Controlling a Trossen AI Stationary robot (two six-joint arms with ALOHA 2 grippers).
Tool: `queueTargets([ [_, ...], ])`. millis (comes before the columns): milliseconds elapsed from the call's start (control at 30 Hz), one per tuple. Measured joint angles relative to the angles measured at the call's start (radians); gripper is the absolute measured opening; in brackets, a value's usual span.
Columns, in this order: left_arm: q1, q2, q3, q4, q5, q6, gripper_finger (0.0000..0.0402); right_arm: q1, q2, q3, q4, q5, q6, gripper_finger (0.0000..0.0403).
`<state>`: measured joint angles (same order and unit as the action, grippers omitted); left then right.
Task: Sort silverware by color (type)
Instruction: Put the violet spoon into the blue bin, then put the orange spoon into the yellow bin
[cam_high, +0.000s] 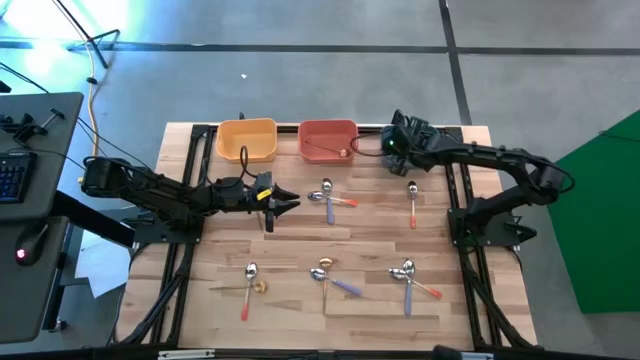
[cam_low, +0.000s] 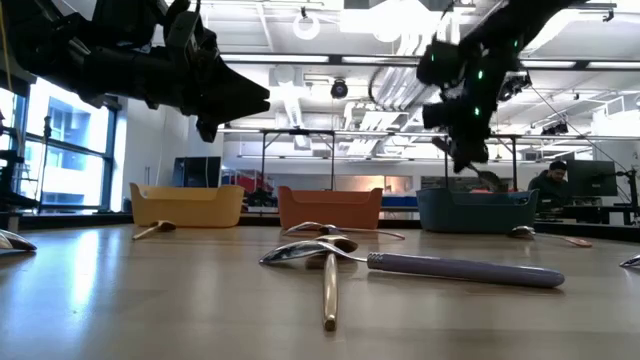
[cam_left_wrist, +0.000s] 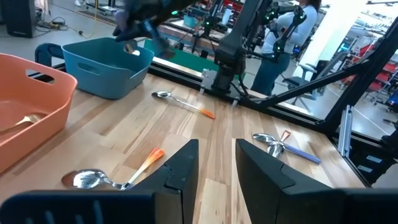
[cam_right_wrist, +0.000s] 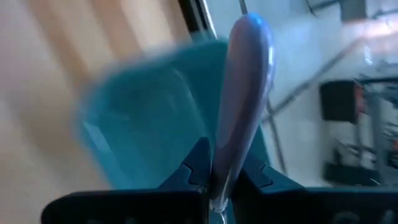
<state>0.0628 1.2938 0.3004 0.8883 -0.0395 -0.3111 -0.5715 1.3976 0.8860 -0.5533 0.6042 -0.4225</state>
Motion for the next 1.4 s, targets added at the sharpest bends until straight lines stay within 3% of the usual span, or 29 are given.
queueTargets([
  [300, 0.000, 0.000, 0.000, -0.005, 0.000, 0.008, 0.0095, -0.135, 0.129, -0.019, 0.091, -0.016, -0.180, 0.0015],
  [600, 0.000, 0.000, 0.000, -0.017, 0.001, 0.011, 0.0094, -0.158, 0.218, -0.019, 0.110, -0.102, -0.188, 0.0016],
  [933, 0.000, 0.000, 0.000, -0.043, 0.002, 0.061, 0.0092, -0.159, 0.238, -0.018, 0.134, -0.102, -0.153, 0.0100],
  [1100, 0.000, 0.000, 0.000, -0.059, 0.002, 0.079, 0.0086, -0.148, 0.201, -0.018, 0.133, -0.055, -0.161, 0.0120],
  [1233, 0.000, 0.000, 0.000, -0.061, 0.002, 0.095, 0.0077, -0.111, 0.127, -0.018, 0.123, -0.057, -0.133, 0.0099],
  [1400, -0.014, 0.000, 0.000, -0.098, 0.002, 0.105, 0.0063, -0.046, 0.002, -0.018, 0.043, -0.059, -0.024, 0.0019],
])
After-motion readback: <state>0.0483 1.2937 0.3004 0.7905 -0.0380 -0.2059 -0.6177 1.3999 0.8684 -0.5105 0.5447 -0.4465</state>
